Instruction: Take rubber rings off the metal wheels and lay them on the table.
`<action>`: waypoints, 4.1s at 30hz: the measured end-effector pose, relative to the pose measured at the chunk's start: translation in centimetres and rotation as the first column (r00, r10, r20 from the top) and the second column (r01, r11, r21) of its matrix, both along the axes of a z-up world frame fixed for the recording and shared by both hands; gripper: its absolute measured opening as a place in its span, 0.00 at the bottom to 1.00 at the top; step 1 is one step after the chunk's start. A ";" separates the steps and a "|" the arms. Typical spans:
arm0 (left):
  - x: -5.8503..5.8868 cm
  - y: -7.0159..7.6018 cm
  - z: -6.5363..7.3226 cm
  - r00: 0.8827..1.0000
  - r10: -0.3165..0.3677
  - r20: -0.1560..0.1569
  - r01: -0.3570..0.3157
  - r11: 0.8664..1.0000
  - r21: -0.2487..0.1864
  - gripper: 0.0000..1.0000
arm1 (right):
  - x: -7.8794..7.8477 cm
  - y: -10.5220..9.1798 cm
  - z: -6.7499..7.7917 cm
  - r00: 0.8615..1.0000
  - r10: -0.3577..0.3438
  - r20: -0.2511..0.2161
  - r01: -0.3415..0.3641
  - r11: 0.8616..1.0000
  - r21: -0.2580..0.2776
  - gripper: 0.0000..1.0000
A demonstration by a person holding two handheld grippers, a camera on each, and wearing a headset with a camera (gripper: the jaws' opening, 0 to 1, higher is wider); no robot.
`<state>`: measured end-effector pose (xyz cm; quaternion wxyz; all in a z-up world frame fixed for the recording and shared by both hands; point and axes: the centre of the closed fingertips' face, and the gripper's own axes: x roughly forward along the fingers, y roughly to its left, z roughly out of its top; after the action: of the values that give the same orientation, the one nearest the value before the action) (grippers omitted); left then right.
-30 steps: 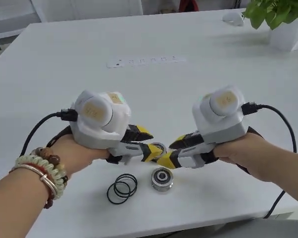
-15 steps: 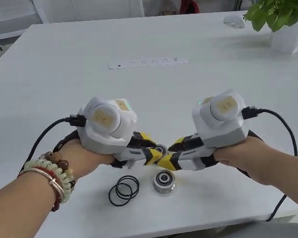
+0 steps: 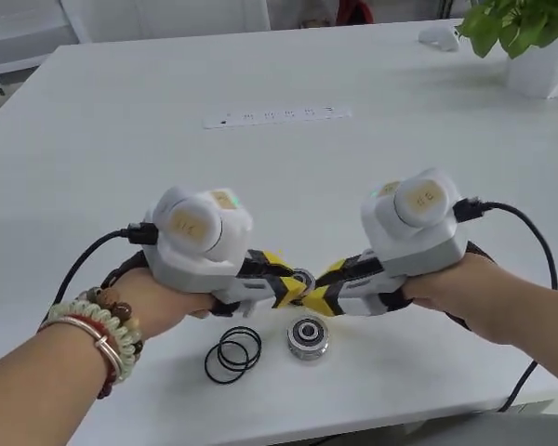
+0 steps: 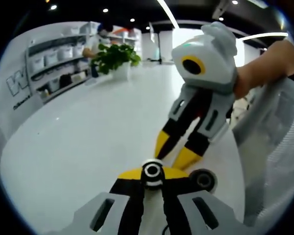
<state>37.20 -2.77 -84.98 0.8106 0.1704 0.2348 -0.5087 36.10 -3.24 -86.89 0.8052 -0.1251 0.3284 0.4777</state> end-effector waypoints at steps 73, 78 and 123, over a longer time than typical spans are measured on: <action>0.1 0.5 0.1 0.998 0.027 0.062 -0.027 1.000 0.000 0.14 | 0.4 0.6 2.5 0.860 -0.297 -0.416 0.423 0.870 0.254 0.00; 0.1 0.5 0.1 0.998 0.028 0.061 -0.028 1.000 -0.007 0.14 | 0.4 0.6 2.5 0.865 -0.293 -0.407 0.414 0.875 0.251 0.00; -0.2 0.9 0.9 0.998 0.041 0.038 -0.043 0.998 0.045 0.15 | 0.1 1.0 2.7 0.885 -0.257 -0.389 0.369 0.896 0.246 0.00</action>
<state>37.03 -1.84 -84.05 0.8212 0.1932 0.2347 -0.4830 36.22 -2.28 -84.15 0.8114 0.1456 0.4007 0.3999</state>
